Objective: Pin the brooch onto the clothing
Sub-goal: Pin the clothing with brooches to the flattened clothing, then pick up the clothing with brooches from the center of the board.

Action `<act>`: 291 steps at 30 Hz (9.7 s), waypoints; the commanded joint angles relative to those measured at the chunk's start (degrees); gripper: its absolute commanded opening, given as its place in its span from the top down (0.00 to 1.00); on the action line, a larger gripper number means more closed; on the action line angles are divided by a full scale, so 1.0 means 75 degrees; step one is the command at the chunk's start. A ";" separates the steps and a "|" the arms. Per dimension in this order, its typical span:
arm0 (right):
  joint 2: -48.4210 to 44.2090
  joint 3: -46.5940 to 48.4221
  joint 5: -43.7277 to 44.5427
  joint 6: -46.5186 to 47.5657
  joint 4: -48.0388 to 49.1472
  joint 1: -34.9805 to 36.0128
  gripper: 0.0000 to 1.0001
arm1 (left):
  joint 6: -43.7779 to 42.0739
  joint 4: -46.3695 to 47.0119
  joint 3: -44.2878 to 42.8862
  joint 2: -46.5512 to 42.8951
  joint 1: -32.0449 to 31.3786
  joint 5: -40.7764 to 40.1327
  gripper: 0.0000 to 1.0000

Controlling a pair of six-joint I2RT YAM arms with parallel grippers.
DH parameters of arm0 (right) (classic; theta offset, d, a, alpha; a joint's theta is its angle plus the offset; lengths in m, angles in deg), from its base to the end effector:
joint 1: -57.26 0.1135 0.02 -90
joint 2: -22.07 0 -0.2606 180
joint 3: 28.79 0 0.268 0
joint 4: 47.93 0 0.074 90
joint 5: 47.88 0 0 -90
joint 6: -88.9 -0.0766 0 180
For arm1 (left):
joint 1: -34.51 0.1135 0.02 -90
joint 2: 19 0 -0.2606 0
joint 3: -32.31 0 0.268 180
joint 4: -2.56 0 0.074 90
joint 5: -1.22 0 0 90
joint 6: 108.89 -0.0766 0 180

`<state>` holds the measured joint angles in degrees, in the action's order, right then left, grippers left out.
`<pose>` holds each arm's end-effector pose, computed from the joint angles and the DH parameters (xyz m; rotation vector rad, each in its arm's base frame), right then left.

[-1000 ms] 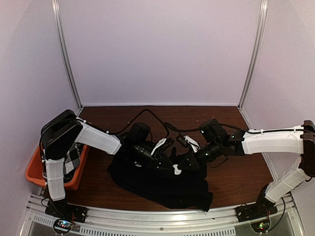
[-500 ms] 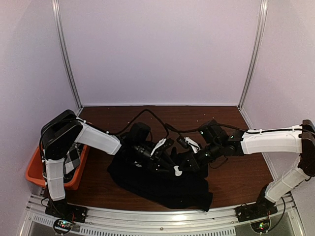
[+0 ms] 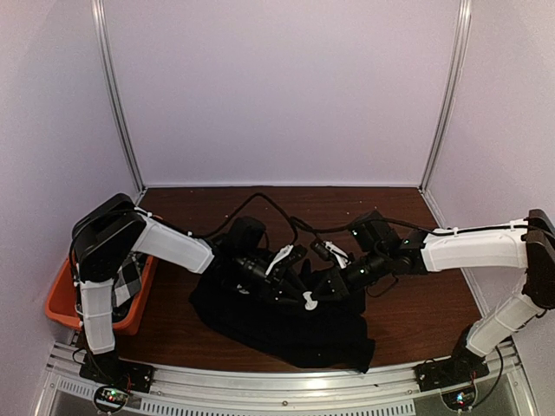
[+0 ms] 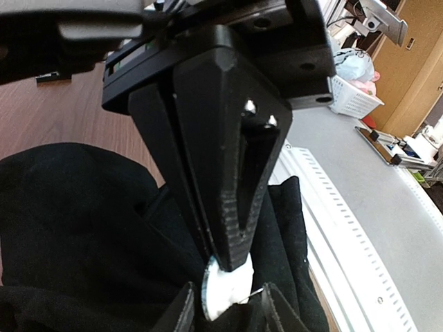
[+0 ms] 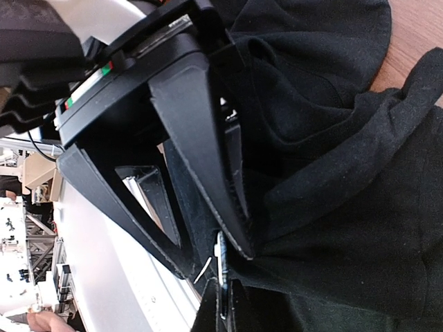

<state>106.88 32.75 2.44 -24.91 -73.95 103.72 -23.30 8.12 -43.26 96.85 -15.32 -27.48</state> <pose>0.1914 0.2724 0.1664 -0.8619 2.5105 1.3380 0.2255 -0.3713 0.1117 1.5648 1.6001 -1.6006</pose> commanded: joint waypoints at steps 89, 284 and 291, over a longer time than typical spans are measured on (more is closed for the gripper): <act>0.0553 -0.0189 -0.1178 -0.0732 0.1251 -0.0335 1.00 | 0.0189 0.0080 0.0037 0.0244 -0.0248 -0.1912 0.81; 0.1578 0.2606 0.4180 0.1779 -0.2432 -0.0054 0.41 | 0.1846 0.2549 0.2952 -0.1601 0.1411 -0.2374 0.86; 0.1571 0.2835 0.4211 0.2162 -0.2220 -0.0054 0.37 | 0.1099 0.1234 0.2819 -0.2550 0.0725 -0.3611 0.86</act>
<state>118.14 52.38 33.89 -11.14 -92.31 103.50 -10.92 21.85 -21.23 82.58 -6.18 -48.77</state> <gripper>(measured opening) 0.617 0.137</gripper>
